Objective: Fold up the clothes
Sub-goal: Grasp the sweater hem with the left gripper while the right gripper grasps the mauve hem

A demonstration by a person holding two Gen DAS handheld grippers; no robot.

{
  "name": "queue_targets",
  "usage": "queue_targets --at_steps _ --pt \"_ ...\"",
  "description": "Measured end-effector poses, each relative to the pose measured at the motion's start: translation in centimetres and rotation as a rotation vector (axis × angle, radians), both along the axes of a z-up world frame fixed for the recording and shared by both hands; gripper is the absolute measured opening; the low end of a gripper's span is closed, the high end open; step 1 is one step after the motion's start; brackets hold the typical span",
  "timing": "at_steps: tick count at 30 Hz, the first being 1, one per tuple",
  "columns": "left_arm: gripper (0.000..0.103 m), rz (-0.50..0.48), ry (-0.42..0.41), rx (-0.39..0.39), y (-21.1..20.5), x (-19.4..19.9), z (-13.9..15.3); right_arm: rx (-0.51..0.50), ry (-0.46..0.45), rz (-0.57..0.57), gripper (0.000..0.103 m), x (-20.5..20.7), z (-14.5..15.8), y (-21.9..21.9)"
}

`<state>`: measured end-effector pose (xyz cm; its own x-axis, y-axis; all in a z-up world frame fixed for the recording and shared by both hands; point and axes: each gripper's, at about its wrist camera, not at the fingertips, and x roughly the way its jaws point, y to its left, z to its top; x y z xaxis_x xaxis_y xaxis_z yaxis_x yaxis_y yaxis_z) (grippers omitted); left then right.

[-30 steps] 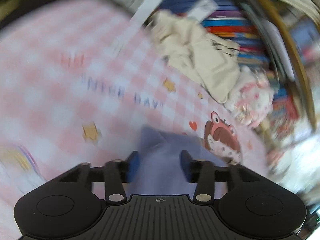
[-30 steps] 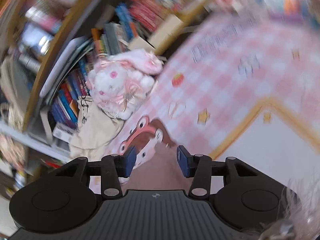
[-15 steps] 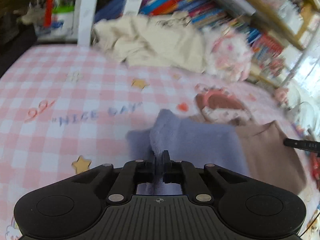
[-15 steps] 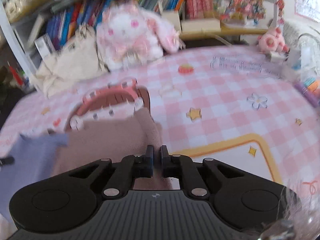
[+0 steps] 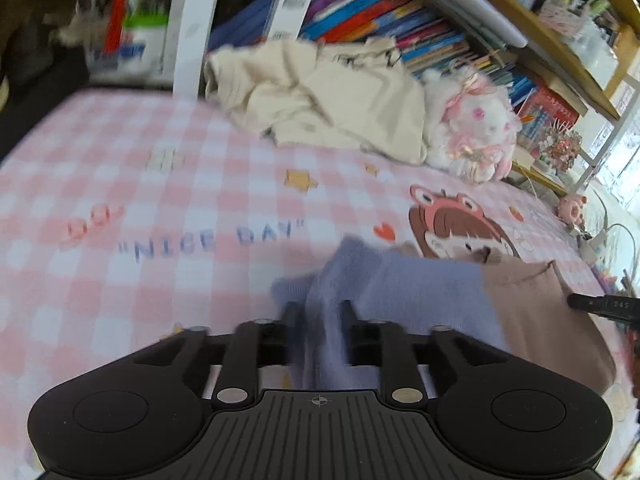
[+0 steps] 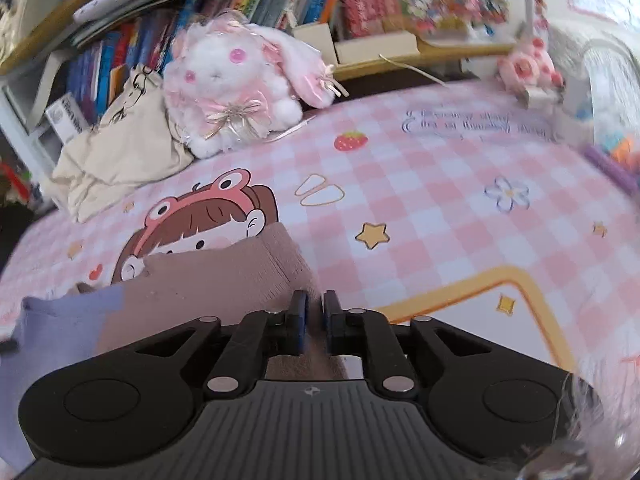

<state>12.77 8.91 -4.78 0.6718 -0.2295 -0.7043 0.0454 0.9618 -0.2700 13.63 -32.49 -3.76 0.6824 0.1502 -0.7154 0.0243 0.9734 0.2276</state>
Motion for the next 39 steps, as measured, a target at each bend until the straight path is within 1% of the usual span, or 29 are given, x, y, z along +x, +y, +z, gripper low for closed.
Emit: queue_targets --at_steps 2,4,5,6,7,8,9,10,12,13,14,15,17,20,21,22,23,24,25,27,29,32,35,39 --pt "0.035 -0.015 -0.021 0.032 -0.5 0.7 0.2 -0.014 -0.006 0.014 0.015 0.1 0.3 0.3" --pt "0.035 -0.062 -0.016 0.073 -1.4 1.4 0.0 -0.011 0.0 0.022 0.017 0.3 0.3 0.5" --pt "0.035 -0.085 -0.013 0.093 -1.8 1.8 -0.2 -0.018 0.005 0.025 0.016 0.4 0.2 0.7" --pt "0.035 -0.108 -0.011 0.113 -2.2 2.2 -0.3 -0.027 0.009 0.024 0.013 0.5 0.1 0.8" --pt "0.027 -0.131 -0.009 0.134 -2.6 2.6 -0.4 -0.036 0.012 0.022 0.01 0.6 0.0 0.9" --pt "0.012 -0.149 -0.007 0.148 -3.0 2.8 -0.5 -0.044 0.016 0.019 0.008 0.7 -0.1 0.9" --pt "0.007 -0.146 -0.013 0.146 -3.0 2.7 -0.1 -0.034 0.0 0.016 0.007 0.5 0.1 0.8" --pt "0.007 -0.123 -0.036 0.129 -2.6 2.2 0.7 -0.017 -0.023 0.013 0.007 0.2 0.5 0.6" --pt "0.007 -0.069 -0.083 0.052 -1.3 0.7 2.6 0.018 -0.068 0.007 0.007 -0.4 1.1 0.1" --pt "0.007 -0.048 -0.079 0.013 -0.6 0.3 2.9 0.033 -0.084 0.005 0.007 -0.6 1.4 0.0" --pt "0.007 -0.035 -0.061 -0.011 0.0 0.3 2.7 0.035 -0.08 0.007 0.007 -0.5 1.4 0.0" --pt "0.007 -0.031 -0.033 -0.01 0.3 0.7 1.8 0.033 -0.07 0.01 0.007 -0.3 1.2 0.1" --pt "0.008 -0.021 0.019 -0.01 0.7 1.5 0.1 -0.002 -0.022 0.022 0.007 0.7 0.2 0.8" --pt "0.01 0.008 0.058 -0.009 0.6 2.3 -2.0 -0.035 0.014 0.033 0.008 1.7 -1.0 1.6" --pt "0.013 0.02 0.053 -0.01 0.6 2.3 -2.1 -0.037 0.02 0.031 0.008 1.9 -1.1 1.7" --pt "0.014 0.029 0.049 -0.01 0.6 2.2 -2.0 -0.037 0.024 0.028 0.008 2.0 -1.1 1.7" --pt "0.014 0.037 0.048 -0.012 0.8 2.0 -1.7 -0.039 0.027 0.023 0.012 2.0 -0.9 1.6" --pt "0.018 0.044 0.047 -0.013 1.0 1.8 -1.5 -0.04 0.022 0.018 0.015 1.8 -0.6 1.6" --pt "0.028 0.051 0.047 -0.015 1.2 1.5 -1.2 -0.039 0.011 0.015 0.016 1.5 -0.2 1.5" --pt "0.036 0.07 0.041 -0.021 1.6 1.0 -0.6 -0.031 0.0 0.022 0.029 0.9 0.5 1.3" --pt "0.036 0.11 0.02 -0.048 2.4 -0.2 0.4 -0.032 -0.004 0.04 0.034 -0.1 1.2 1.1" --pt "0.036 0.137 0.012 -0.091 3.1 -2.5 1.4 -0.036 0.009 0.073 0.036 -1.7 1.7 0.6" --pt "0.036 0.142 0.032 -0.103 2.6 -5.1 1.3 -0.047 0.033 0.11 0.037 -3.2 1.4 0.2" --pt "0.036 0.181 0.078 -0.175 1.3 -8.4 0.4 -0.006 0.087 0.142 0.038 -4.8 0.2 -0.8"
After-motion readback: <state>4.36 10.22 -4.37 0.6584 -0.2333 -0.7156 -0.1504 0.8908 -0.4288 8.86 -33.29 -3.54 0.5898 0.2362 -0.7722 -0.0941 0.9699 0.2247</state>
